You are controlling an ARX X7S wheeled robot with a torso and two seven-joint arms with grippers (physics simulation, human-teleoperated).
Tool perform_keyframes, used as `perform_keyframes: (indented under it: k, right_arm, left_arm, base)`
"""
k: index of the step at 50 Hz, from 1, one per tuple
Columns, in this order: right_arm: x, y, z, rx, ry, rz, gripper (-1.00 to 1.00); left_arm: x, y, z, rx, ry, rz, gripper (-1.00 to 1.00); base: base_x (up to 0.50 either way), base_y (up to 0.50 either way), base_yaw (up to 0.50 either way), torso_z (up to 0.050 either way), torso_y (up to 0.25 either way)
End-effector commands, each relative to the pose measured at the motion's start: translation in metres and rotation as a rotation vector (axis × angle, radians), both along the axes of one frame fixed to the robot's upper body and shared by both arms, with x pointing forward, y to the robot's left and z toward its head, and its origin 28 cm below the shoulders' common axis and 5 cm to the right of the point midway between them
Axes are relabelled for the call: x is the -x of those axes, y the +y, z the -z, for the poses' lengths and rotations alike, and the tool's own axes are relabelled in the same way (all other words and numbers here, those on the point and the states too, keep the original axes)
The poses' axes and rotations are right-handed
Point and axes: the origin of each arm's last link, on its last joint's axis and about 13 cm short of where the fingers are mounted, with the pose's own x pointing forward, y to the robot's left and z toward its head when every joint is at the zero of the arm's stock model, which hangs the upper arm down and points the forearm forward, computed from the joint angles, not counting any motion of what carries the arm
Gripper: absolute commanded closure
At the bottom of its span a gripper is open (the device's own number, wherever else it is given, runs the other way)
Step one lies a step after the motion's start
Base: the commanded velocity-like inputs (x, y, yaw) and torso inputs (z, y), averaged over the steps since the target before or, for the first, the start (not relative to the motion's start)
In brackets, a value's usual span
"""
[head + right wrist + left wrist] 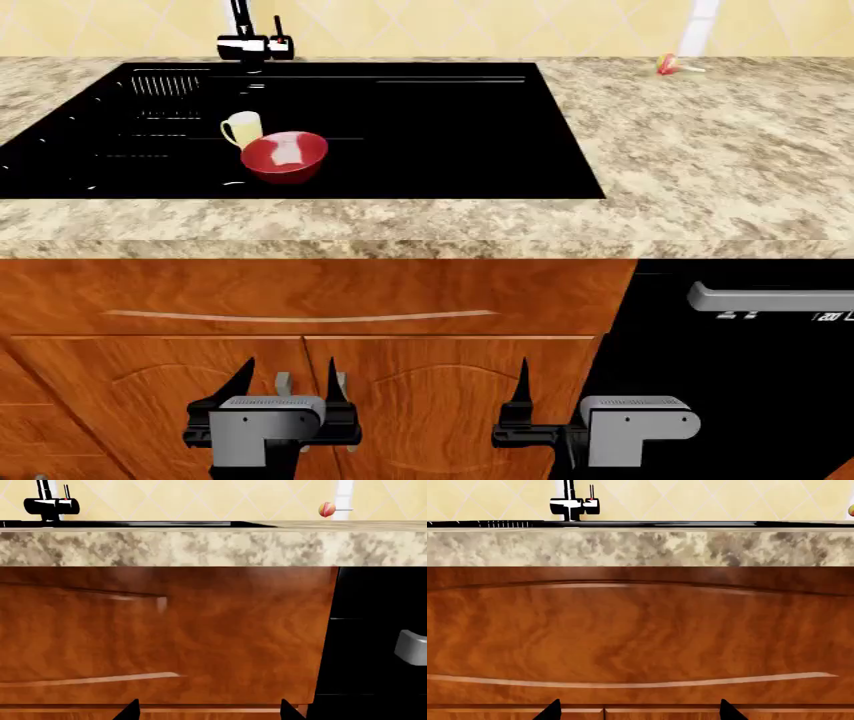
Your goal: Pick the cup and bowl from the sink and place them on the counter for drying.
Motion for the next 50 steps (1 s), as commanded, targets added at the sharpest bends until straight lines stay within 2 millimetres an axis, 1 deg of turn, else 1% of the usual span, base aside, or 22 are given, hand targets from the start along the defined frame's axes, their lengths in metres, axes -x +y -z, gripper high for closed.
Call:
perform_keyframes:
  k: [1,24,46,50]
  right_arm:
    - [-0.0021,-0.0003,0.0003,0.004,-0.001,-0.002,-1.0]
    - [-0.0043,-0.0004,-0.0004,0.023,-0.001,-0.003,-1.0]
    - [-0.0042,-0.0003,-0.0017,0.035,-0.019,-0.005,-1.0]
    - [-0.0042,-0.0007,-0.0012,0.035,-0.016,-0.002,-1.0]
  left_arm:
    - [0.0004,0.0001,-0.0003,0.0,-0.005,0.003,-1.0]
    - [0.0012,-0.0008,-0.001,-0.005,-0.016,0.001,-1.0]
    - [0.002,-0.0003,-0.0008,-0.003,-0.008,0.004,-1.0]
    - [0.0021,-0.0011,0.0016,-0.027,-0.011,0.004,-1.0]
  base:
    - [0.0,0.0,0.0,0.0,0.0]
    - [0.0,0.0,0.0,0.0,0.0]
    - [0.0,0.49,0.0,0.0,0.0]
    - [0.0,0.49,0.0,0.0,0.0]
